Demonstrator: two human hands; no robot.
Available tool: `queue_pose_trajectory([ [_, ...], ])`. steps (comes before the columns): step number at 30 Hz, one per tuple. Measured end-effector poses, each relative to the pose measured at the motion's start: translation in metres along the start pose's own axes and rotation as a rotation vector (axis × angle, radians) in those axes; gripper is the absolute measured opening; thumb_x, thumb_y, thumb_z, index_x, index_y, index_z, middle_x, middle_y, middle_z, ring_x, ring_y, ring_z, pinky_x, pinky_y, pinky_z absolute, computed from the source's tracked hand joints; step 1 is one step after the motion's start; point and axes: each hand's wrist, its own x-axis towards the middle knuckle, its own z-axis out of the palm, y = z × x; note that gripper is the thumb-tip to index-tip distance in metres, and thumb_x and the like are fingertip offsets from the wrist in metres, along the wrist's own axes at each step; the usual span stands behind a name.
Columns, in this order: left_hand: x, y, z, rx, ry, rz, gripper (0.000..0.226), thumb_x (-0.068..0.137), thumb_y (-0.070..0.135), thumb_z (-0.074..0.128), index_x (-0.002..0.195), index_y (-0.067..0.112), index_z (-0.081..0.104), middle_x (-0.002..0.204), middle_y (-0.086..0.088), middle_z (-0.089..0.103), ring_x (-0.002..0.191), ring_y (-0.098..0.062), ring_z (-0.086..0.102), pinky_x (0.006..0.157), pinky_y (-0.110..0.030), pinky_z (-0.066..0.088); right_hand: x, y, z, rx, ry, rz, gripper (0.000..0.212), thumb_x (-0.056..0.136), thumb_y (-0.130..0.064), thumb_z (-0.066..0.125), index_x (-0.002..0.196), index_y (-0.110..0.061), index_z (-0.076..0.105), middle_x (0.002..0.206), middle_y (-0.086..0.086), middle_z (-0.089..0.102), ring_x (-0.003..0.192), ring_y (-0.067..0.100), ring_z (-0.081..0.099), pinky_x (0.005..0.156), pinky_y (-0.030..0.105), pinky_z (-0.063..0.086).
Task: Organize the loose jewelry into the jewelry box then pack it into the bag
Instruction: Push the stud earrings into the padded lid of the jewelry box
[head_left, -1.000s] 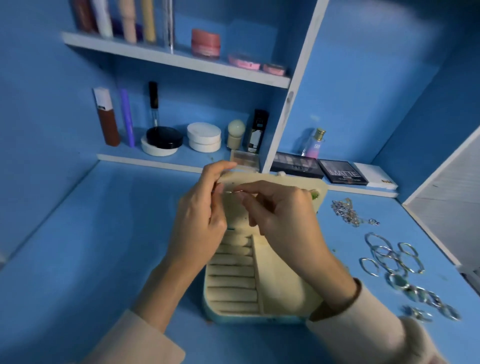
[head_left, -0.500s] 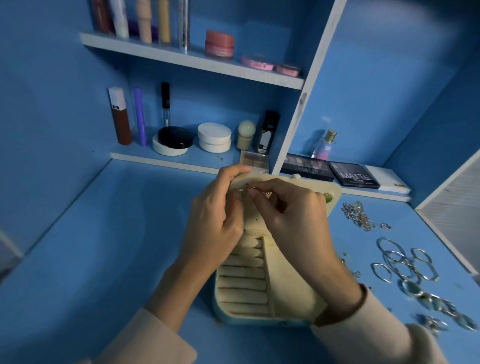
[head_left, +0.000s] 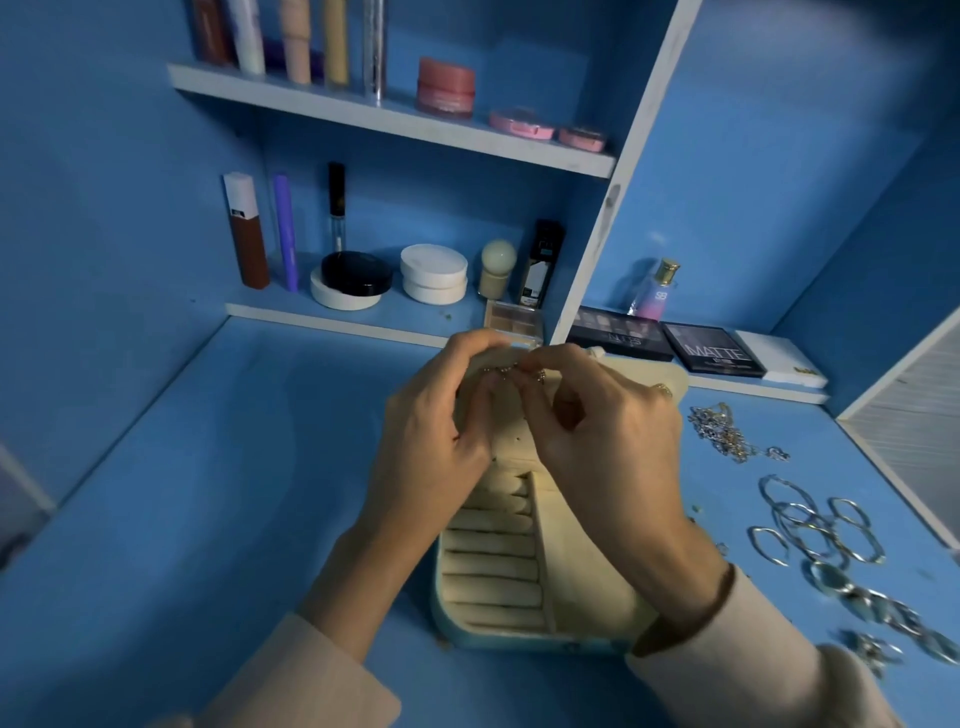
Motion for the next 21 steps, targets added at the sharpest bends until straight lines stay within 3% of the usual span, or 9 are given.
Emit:
queue_pose_trajectory([
  [3, 0.000, -0.001, 0.000, 0.004, -0.001, -0.006, 0.024, 0.089, 0.006, 0.055, 0.112, 0.009, 0.060, 0.097, 0.009, 0.064, 0.086, -0.002, 0.062, 0.079, -0.014, 0.050, -0.001, 0.005, -0.006, 0.064, -0.071, 0.057, 0.006, 0.079, -0.023, 0.064, 0.083, -0.020, 0.068, 0.048, -0.014, 0.031, 0.042, 0.008, 0.037, 0.042, 0.027, 0.039],
  [8, -0.001, 0.000, 0.001, 0.028, -0.011, -0.009, 0.024, 0.091, 0.007, 0.055, 0.114, 0.006, 0.057, 0.094, 0.006, 0.063, 0.084, -0.004, 0.060, 0.075, -0.006, 0.046, -0.004, 0.029, -0.042, 0.312, -0.231, 0.198, 0.009, 0.084, -0.014, 0.066, 0.081, -0.023, 0.066, 0.048, -0.001, 0.043, 0.043, 0.008, 0.037, 0.047, 0.016, 0.029],
  [11, -0.001, -0.002, 0.002, 0.043, 0.013, -0.019, 0.021, 0.092, 0.011, 0.054, 0.113, 0.009, 0.057, 0.089, 0.009, 0.060, 0.079, -0.002, 0.059, 0.072, -0.017, 0.049, -0.004, 0.058, -0.063, 0.401, -0.417, 0.333, 0.016, 0.085, -0.009, 0.065, 0.080, -0.023, 0.067, 0.054, 0.001, 0.052, 0.046, 0.016, 0.044, 0.049, 0.026, 0.035],
  [13, -0.001, -0.003, 0.002, 0.050, 0.014, -0.019, 0.020, 0.093, 0.012, 0.053, 0.112, 0.009, 0.057, 0.090, 0.010, 0.060, 0.079, -0.003, 0.058, 0.072, -0.023, 0.049, -0.006, 0.081, -0.075, 0.402, -0.508, 0.387, 0.019, 0.085, -0.007, 0.065, 0.077, -0.024, 0.068, 0.055, -0.002, 0.054, 0.048, 0.016, 0.048, 0.050, 0.022, 0.037],
  [16, -0.001, -0.003, 0.003, 0.041, 0.017, -0.031, 0.019, 0.093, 0.014, 0.053, 0.111, 0.011, 0.056, 0.090, 0.009, 0.061, 0.077, -0.007, 0.060, 0.073, -0.029, 0.049, -0.014, 0.107, -0.084, 0.238, -0.606, 0.364, 0.019, 0.083, -0.009, 0.067, 0.076, -0.026, 0.068, 0.065, 0.002, 0.063, 0.056, 0.018, 0.055, 0.056, 0.022, 0.044],
  [19, -0.002, -0.002, 0.003, 0.030, 0.012, -0.038, 0.019, 0.093, 0.015, 0.052, 0.111, 0.012, 0.056, 0.090, 0.009, 0.061, 0.078, -0.008, 0.060, 0.073, -0.028, 0.050, -0.025, 0.123, -0.086, 0.014, -0.658, 0.268, 0.020, 0.081, -0.009, 0.069, 0.075, -0.029, 0.067, 0.067, -0.003, 0.065, 0.063, 0.012, 0.059, 0.059, 0.011, 0.042],
  [21, -0.002, -0.002, 0.003, 0.035, 0.006, -0.042, 0.020, 0.092, 0.015, 0.052, 0.112, 0.010, 0.056, 0.090, 0.010, 0.060, 0.080, -0.007, 0.059, 0.074, -0.025, 0.049, -0.034, 0.127, -0.085, -0.078, -0.726, 0.231, 0.020, 0.081, -0.010, 0.067, 0.078, -0.029, 0.067, 0.070, -0.008, 0.065, 0.065, 0.010, 0.060, 0.062, 0.018, 0.046],
])
